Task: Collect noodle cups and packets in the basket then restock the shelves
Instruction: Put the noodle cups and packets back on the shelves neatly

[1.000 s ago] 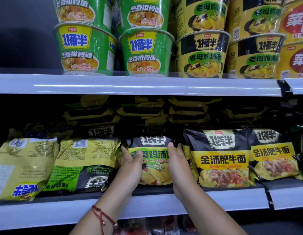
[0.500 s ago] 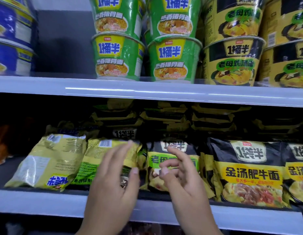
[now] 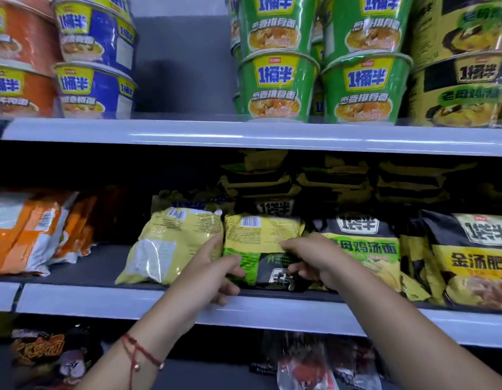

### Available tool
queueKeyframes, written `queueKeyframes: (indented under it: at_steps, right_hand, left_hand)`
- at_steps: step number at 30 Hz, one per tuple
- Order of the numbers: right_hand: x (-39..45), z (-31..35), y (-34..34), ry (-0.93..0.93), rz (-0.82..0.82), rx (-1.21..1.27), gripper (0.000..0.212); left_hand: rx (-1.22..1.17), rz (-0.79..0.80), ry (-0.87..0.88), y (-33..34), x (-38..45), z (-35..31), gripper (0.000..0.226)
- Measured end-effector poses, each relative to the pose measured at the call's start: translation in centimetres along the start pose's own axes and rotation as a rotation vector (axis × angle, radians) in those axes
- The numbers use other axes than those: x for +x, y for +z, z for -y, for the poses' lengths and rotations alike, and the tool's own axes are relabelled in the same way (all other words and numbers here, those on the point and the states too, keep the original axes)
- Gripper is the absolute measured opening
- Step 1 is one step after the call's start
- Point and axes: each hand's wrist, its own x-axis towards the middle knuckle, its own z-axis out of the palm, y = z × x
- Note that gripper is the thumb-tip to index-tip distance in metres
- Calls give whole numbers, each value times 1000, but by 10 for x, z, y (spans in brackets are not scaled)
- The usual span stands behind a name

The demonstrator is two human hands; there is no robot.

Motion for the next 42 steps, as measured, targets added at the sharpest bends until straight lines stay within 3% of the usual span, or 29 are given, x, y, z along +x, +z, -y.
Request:
queueKeyframes:
  at_steps: [4,6,11,14,16,19,21,23,27,30,35,42]
  right_hand:
    - [-6,5,1,-68,-32,77,12]
    - [-15,4,-1,-180,-34,88,27]
    - [-43,-2,-14,-598,-106,-122,36]
    - [-47,-13,-26,-759,-94,-291,36]
    - [-46,-20,-32,-764,-66,-291,33]
    - [-46,-21,-35,-626,-39,-9,31]
    - [-41,-21,-32,-544,-47,82,27]
    - [-33,-23,-26,-574,-87,1,7]
    - [-15,-29,-9,-730,-142,-410,56]
    - [0,-39,0,-809,-217,-631,66]
    - [8,-57,7,-728,-338,-857,55]
    - [18,-52,0,-713,-360,-969,66]
  left_hand:
    - [-94,143,-79,-5,1,-3,72]
    - [-184,227,-113,-9,0,-6,71]
    - [-538,315,-202,-13,5,-21,68]
    - [-565,347,-315,-13,14,-26,80]
    - [-499,333,-295,-10,18,-23,65]
    - [-409,199,-127,-3,23,-13,20]
    - [-265,93,36,2,28,-1,26]
    - [-34,5,201,9,30,3,30]
    - [430,-177,416,24,35,13,32]
    - [747,-270,573,34,37,22,37]
    - [1020,-260,470,44,32,30,65]
    - [1080,-326,431,56,43,18,58]
